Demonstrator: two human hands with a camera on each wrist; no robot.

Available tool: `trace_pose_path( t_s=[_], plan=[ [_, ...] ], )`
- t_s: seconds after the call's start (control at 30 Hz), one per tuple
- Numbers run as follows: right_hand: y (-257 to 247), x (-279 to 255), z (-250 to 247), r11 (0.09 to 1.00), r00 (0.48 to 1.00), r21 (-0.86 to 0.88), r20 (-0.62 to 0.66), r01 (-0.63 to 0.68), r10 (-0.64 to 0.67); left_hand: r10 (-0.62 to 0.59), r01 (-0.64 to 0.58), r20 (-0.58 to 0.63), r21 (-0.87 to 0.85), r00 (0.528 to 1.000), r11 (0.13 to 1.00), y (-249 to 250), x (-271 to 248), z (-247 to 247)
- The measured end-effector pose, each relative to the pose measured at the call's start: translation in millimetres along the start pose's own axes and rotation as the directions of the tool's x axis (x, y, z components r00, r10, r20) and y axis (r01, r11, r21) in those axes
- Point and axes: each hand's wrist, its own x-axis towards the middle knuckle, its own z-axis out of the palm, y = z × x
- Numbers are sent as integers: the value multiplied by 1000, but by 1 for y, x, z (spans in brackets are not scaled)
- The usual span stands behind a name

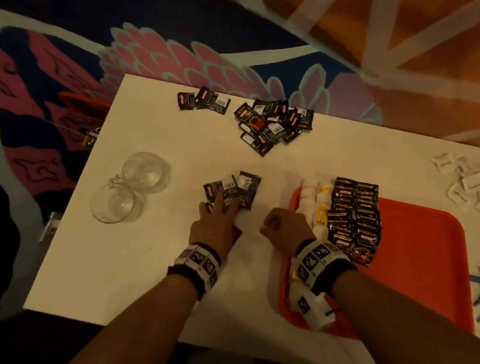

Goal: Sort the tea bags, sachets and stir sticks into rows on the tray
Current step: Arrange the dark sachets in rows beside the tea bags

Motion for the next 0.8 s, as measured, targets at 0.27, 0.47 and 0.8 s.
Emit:
trace_pose_path(
  t_s=[0.27, 0.47, 0.8],
  plan=[
    [-34, 39, -1, 966, 990, -214, 16, 143, -143, 48, -48, 17, -9, 999, 999, -30, -44, 11],
    [-48, 39, 24, 952, 973, -241, 178, 191, -150, 78, -77, -102, 22, 992, 997, -46, -43, 33],
    [-40, 8, 60, 967, 950, -189, 294, 169, -108, 117, -192, -293, -244, 949, 951, -37, -50, 72]
  ],
)
